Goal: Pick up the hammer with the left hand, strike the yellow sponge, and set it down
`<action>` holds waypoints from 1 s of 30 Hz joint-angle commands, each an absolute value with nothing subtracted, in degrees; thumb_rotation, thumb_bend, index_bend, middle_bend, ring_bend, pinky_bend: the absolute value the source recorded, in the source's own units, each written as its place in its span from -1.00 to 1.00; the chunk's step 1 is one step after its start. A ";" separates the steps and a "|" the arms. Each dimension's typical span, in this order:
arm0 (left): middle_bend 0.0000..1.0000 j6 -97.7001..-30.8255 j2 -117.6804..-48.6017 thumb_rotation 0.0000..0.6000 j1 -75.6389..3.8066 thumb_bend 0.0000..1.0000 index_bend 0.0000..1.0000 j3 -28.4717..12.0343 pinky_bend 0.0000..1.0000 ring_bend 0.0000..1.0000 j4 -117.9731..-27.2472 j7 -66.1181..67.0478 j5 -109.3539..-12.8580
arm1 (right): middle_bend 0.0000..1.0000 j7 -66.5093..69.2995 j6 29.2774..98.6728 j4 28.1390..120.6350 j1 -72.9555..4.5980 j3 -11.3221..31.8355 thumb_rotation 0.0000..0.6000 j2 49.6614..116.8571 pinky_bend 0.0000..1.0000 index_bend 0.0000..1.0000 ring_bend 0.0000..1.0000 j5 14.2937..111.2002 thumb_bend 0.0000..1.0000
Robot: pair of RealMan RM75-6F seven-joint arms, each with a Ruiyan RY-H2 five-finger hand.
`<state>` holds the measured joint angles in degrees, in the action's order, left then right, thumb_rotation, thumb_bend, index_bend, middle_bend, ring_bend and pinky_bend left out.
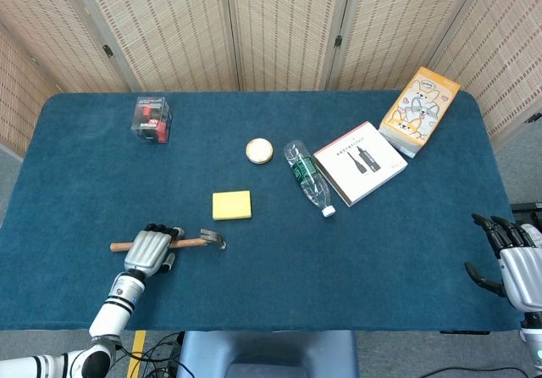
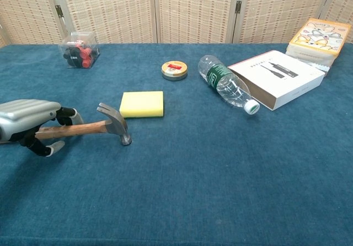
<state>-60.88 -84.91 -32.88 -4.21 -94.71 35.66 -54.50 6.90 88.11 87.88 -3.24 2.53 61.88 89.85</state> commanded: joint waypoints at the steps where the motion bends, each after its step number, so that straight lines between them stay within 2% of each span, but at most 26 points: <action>1: -0.25 -60.80 -84.84 1.00 -33.02 0.06 -0.43 -3.97 -0.55 -0.46 -94.73 35.57 -54.59 | -0.54 6.80 88.14 87.97 -3.23 2.55 1.00 61.84 -0.61 -0.76 -0.72 89.89 -0.61; 10: -0.25 -60.62 -84.99 1.00 -33.44 0.17 -0.44 -3.55 -0.55 -0.46 -94.35 35.01 -54.28 | -0.54 6.47 88.22 88.32 -3.09 2.54 1.00 61.69 -0.61 -0.76 -0.72 89.87 -0.61; 30: -0.08 -61.12 -86.44 1.00 -33.88 0.19 -0.27 -3.73 -0.55 -0.32 -93.07 33.15 -54.58 | -0.54 5.69 87.64 89.13 -3.17 2.58 1.00 61.43 -0.61 -0.76 -0.72 89.54 -0.60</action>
<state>-61.03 -86.35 -33.83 -3.64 -93.11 33.10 -54.68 5.69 87.65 89.13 -3.17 2.58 61.43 89.54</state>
